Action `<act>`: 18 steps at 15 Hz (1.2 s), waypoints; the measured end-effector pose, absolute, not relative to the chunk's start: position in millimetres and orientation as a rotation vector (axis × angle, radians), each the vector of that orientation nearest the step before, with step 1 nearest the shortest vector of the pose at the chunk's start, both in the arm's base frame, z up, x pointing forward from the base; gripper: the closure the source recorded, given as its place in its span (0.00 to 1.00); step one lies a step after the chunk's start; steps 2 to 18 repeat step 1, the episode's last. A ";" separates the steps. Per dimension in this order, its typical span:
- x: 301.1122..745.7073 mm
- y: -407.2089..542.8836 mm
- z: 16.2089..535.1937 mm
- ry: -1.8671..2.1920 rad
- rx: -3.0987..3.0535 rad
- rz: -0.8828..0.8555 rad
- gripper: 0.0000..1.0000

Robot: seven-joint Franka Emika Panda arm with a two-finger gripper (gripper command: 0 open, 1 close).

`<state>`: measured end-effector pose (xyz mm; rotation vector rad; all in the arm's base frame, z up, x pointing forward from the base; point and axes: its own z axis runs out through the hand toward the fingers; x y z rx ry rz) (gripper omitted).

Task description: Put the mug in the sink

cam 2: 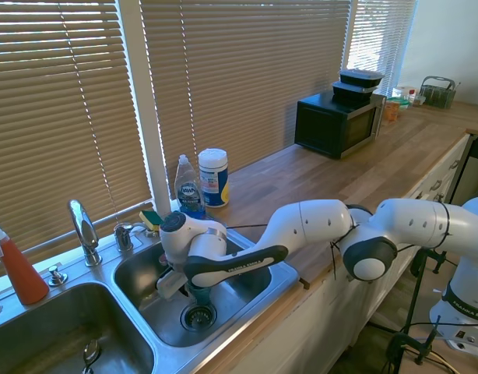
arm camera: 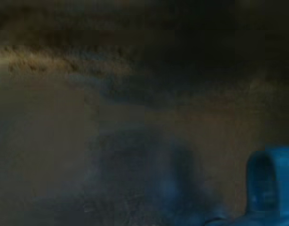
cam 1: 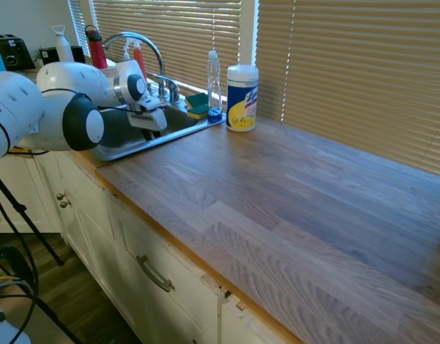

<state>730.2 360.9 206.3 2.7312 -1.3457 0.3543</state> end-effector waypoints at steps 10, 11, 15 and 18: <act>729.8 363.8 218.5 -1.342 2.730 0.371 0.00; 729.8 363.8 218.5 -1.342 2.730 0.371 0.00; 729.8 363.8 218.5 -1.342 2.730 0.371 0.00; 729.8 363.8 218.5 -1.342 2.730 0.371 0.00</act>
